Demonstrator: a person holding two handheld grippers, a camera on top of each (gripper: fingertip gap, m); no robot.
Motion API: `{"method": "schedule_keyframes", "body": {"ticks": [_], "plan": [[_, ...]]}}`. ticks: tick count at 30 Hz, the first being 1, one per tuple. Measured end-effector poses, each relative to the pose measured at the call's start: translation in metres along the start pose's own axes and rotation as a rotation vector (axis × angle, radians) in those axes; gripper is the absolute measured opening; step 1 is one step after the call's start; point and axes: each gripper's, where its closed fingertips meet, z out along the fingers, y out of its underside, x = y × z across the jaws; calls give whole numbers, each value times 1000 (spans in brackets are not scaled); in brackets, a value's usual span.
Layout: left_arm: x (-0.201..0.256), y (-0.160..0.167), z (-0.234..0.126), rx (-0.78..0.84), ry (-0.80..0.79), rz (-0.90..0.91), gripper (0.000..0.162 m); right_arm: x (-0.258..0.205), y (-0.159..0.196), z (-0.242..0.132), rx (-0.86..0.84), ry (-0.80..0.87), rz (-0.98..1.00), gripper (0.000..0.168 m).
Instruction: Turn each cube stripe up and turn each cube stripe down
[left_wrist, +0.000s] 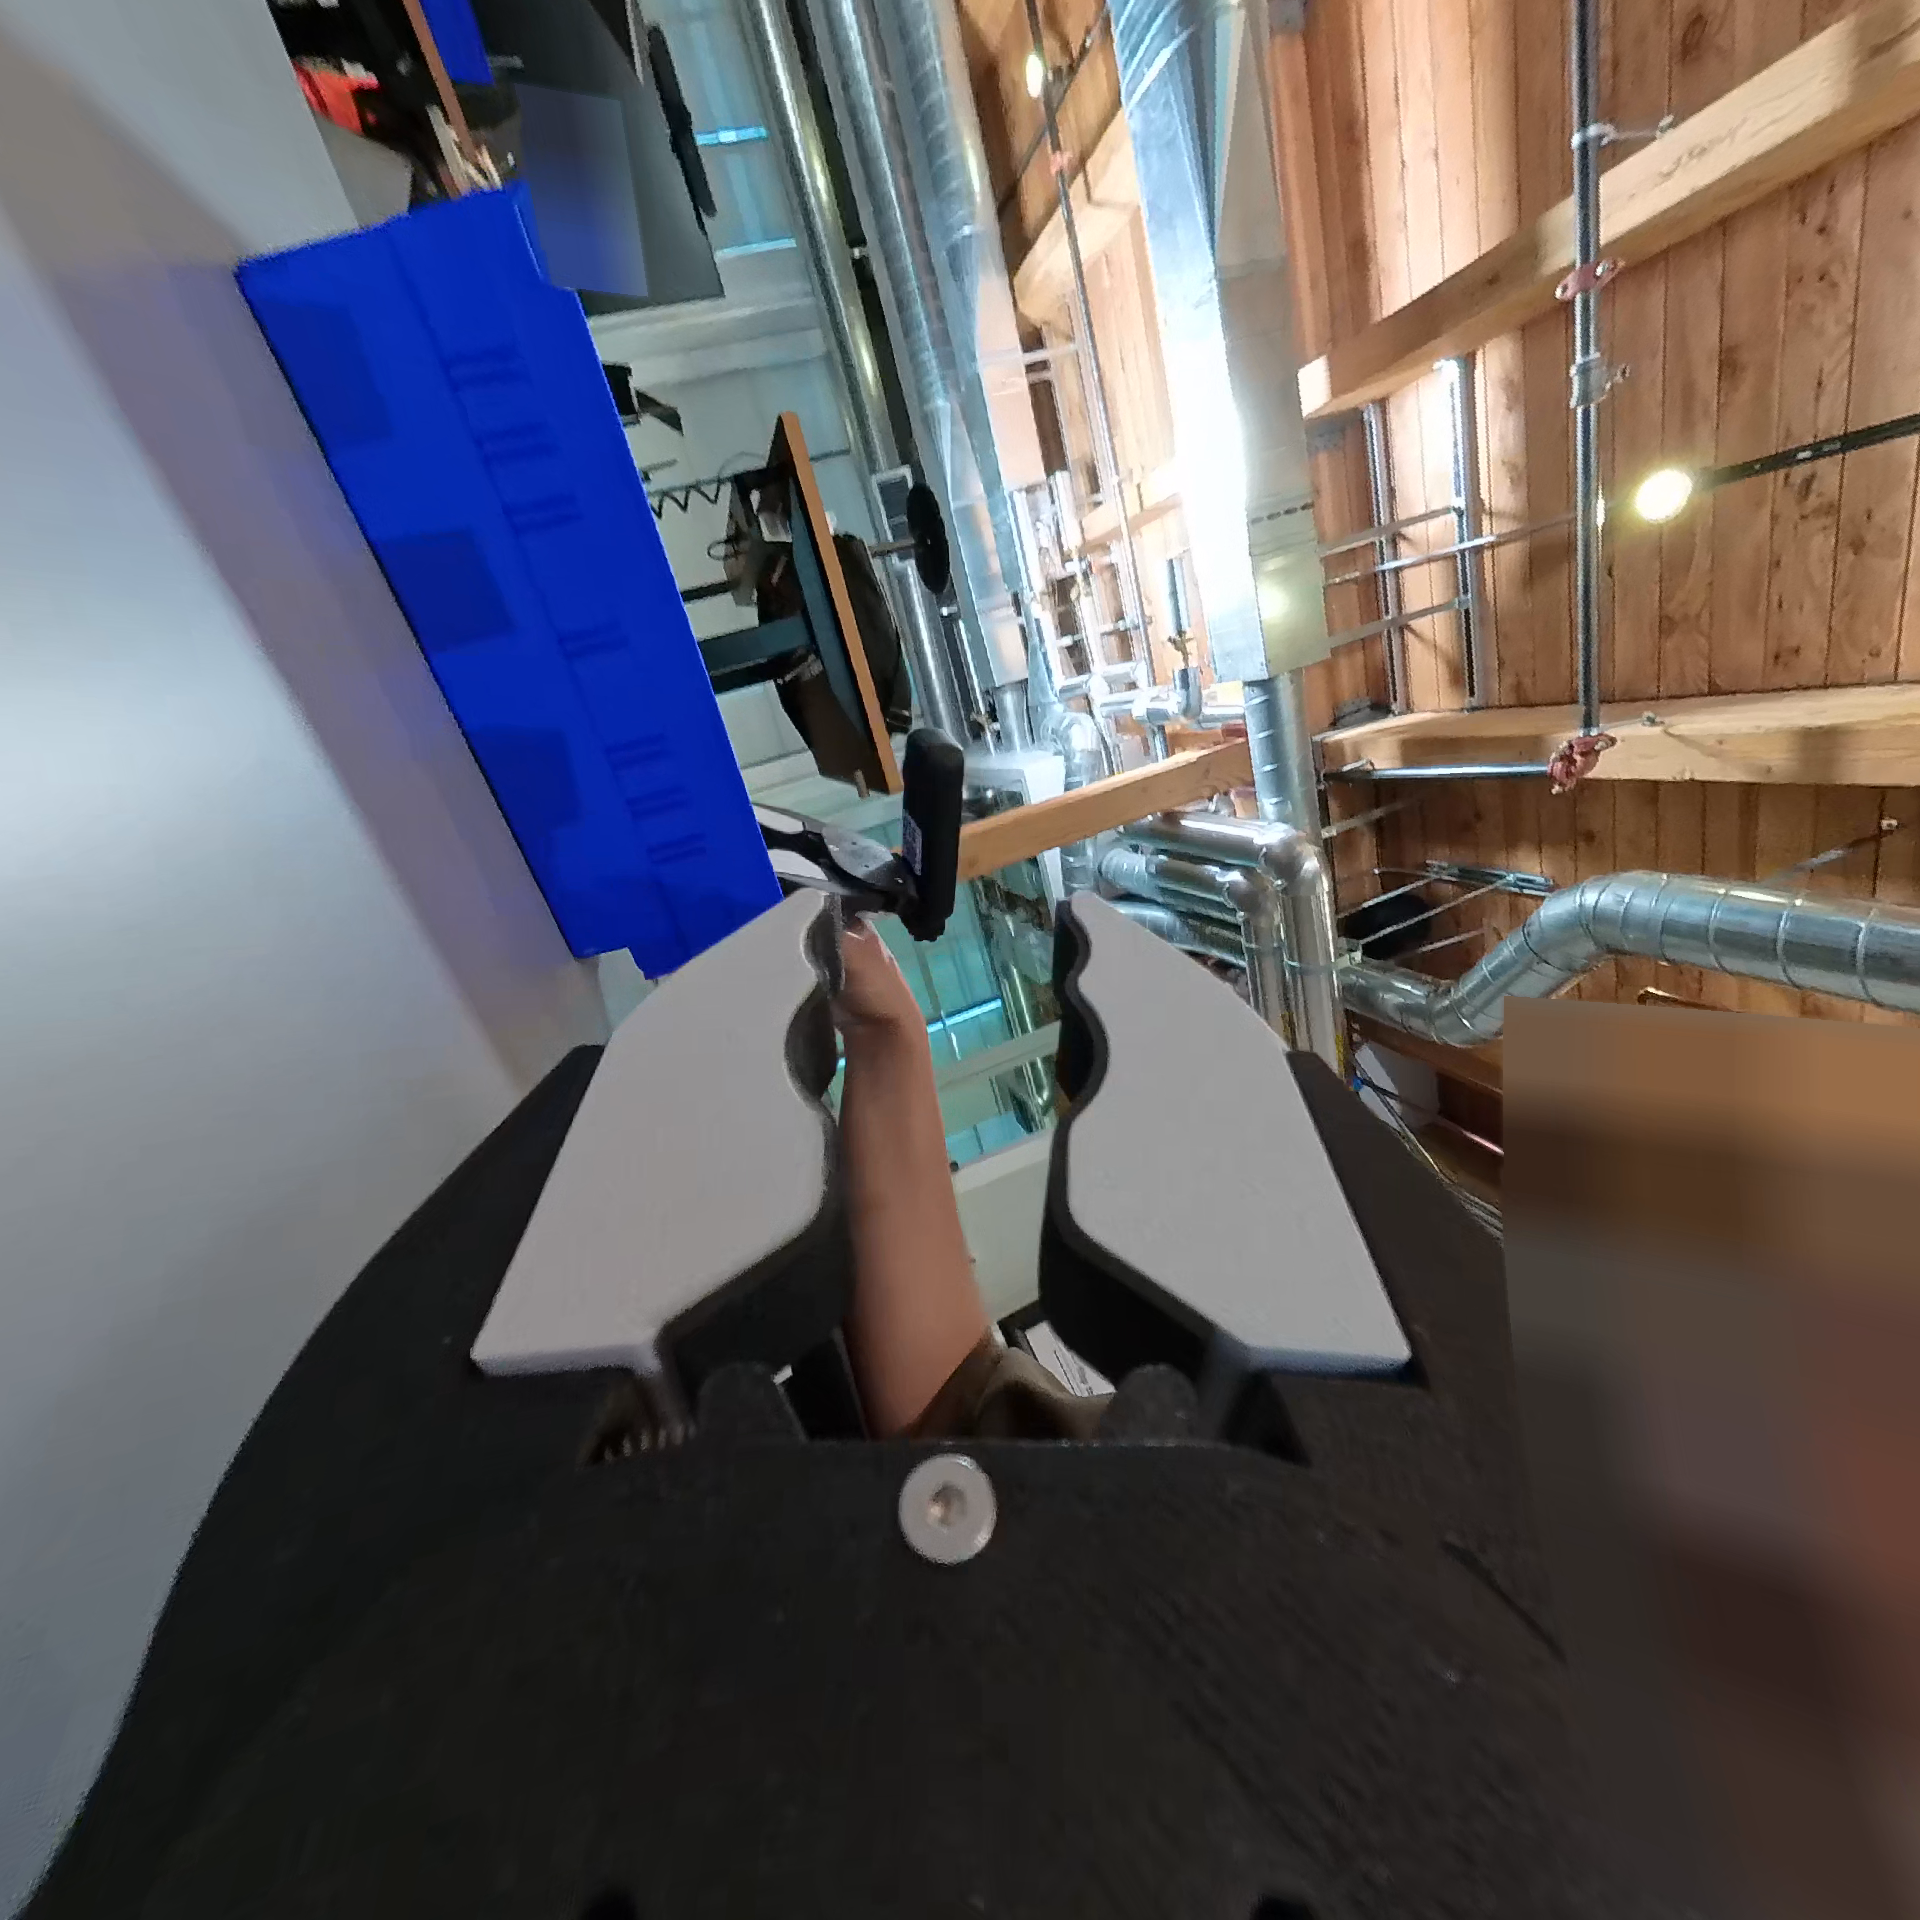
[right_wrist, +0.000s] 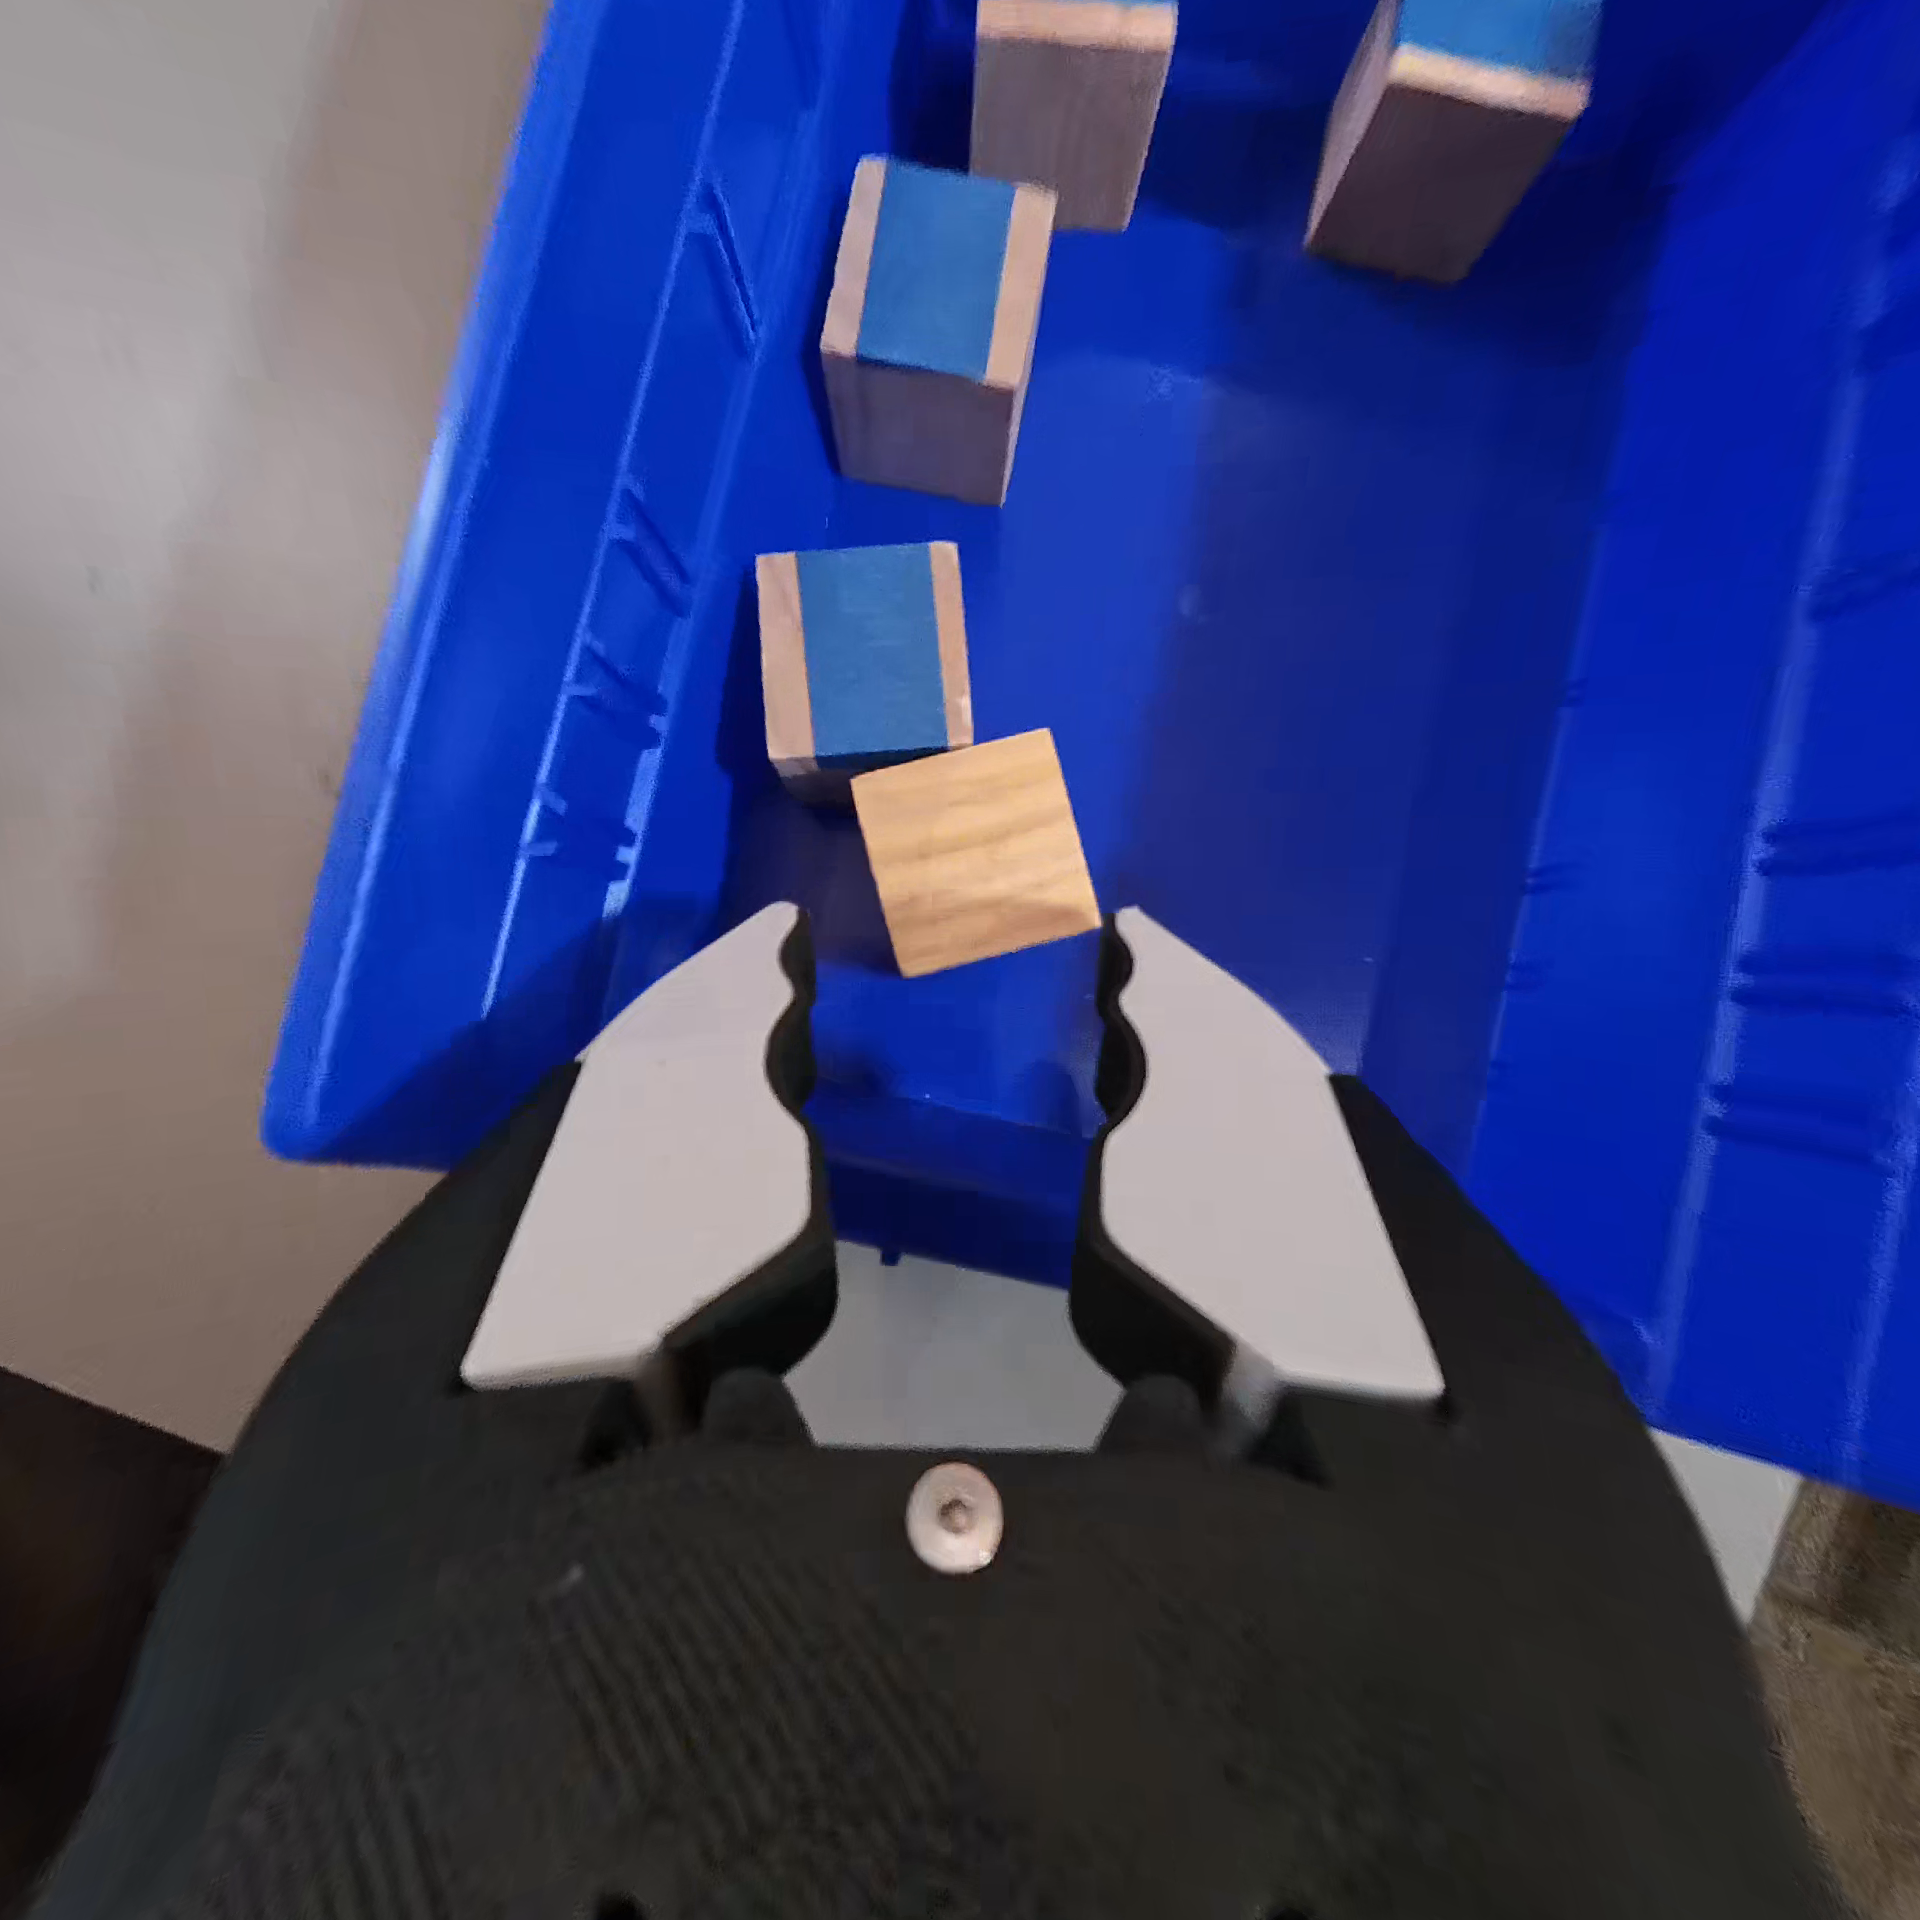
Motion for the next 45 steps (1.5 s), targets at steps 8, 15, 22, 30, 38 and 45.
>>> {"method": "schedule_keyframes", "body": {"ticks": [8, 15, 22, 30, 38, 45], "plan": [[9, -5, -28, 92, -26, 53, 39, 7, 1, 12, -144, -75, -5, 44], [12, -8, -37, 121, -36, 67, 39, 21, -15, -7, -34, -153, 69, 43], [9, 5, -25, 45, -50, 89, 39, 11, -79, -83, 467, -493, 289, 43], [10, 24, -3, -60, -133, 327, 56, -101, -139, -159, 810, -1062, 227, 42], [37, 43, 19, -86, -146, 781, 71, -230, -159, -134, 890, -1249, 297, 42], [43, 41, 24, -60, -135, 842, 73, -281, -149, -100, 816, -1294, 392, 42]]}}
